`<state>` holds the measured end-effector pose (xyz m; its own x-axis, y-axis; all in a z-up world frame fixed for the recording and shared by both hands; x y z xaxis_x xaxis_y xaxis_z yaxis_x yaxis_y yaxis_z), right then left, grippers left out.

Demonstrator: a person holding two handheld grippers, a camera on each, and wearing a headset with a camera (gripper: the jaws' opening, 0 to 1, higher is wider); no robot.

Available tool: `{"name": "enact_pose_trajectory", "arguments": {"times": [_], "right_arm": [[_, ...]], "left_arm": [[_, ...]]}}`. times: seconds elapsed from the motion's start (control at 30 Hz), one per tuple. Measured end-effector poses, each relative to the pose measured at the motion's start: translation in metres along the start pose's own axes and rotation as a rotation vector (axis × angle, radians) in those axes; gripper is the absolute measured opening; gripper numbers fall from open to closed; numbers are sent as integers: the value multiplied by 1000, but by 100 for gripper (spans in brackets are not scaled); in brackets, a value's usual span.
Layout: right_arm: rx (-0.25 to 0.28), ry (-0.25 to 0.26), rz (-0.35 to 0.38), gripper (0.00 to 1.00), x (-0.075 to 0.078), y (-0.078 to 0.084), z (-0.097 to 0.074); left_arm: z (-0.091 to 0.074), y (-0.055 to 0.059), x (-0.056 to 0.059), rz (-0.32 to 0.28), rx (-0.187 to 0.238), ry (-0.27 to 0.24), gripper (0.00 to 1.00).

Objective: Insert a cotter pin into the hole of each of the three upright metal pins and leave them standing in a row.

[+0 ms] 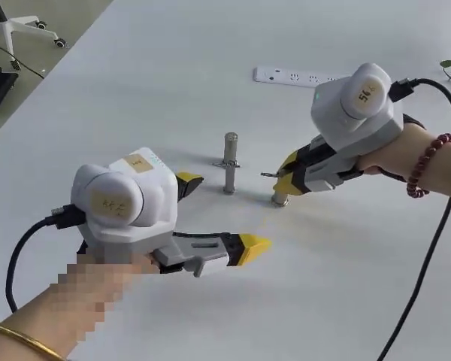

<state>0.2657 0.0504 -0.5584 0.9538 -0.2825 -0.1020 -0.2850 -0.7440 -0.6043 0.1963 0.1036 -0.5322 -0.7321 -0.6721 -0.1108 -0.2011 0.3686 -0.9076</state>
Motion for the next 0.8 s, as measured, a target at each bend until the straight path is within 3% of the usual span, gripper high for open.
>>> {"name": "enact_pose_trajectory", "arguments": {"times": [0.13, 0.27, 0.8], "right_arm": [[2, -9, -2, 8, 3, -1, 2], [4, -16, -4, 8, 7, -4, 4], [-7, -52, -43, 8, 14, -4, 5]], "left_arm": [[0, 0, -1, -5, 12, -2, 84], [1, 6, -3, -22, -6, -7, 88], [2, 4, -5, -38, 13, -7, 91]]}}
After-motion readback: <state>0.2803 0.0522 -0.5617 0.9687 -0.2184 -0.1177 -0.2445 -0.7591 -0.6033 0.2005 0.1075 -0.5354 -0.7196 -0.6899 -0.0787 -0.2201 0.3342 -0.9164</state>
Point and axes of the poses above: the centre of the closed fingertips' face, and the gripper's own axes: z roughly forward along the fingers, x roughly to its right, y roughly out of its underside, the point moved 1 cm from there along -z, roughly backward along the fingers, and after that the axes turned 14 degrees about z, right-handed, at the moved point
